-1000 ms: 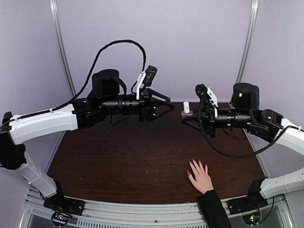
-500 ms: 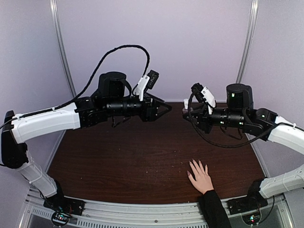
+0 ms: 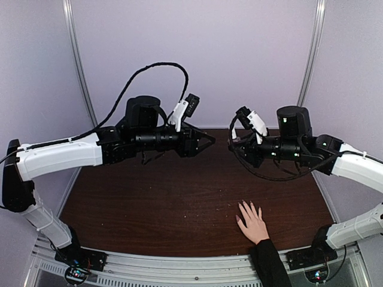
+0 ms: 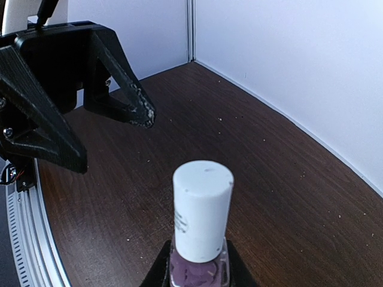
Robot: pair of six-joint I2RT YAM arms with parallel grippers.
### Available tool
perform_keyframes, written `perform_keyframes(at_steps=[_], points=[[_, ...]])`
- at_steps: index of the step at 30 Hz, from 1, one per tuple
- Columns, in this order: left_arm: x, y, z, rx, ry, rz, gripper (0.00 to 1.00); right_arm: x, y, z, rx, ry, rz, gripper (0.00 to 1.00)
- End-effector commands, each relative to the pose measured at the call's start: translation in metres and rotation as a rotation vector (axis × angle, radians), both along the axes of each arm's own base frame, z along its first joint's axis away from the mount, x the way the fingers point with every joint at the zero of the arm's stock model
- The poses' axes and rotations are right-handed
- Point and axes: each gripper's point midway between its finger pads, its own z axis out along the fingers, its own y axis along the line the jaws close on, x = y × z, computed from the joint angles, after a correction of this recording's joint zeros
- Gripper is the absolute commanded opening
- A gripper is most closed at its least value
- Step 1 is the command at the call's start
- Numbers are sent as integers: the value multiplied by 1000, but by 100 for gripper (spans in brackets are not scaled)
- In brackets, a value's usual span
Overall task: Paint the nails
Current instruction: Screw the nail polish bottle cap onto the nail polish bottle.
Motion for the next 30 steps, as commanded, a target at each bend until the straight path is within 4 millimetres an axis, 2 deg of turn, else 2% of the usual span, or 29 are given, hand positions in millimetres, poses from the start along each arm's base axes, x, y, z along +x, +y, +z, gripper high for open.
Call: perform_keyframes(at_steps=[1,7,12,21,30], points=[[-4,6,14,-65,-19,-2,53,5,-1,12,28,13,-34,0],[-7,4,24,-83,-32,-14,53,4,-5,8,11,7,-63,0],[-10,-10,27,-91,-43,-35,52,2,2,5,21,35,-66,0],[-11,-35,47,-146,-62,-75,49,-5,14,9,34,38,-45,0],[-11,-49,38,-139,-49,-77,45,-9,19,11,42,43,-33,0]])
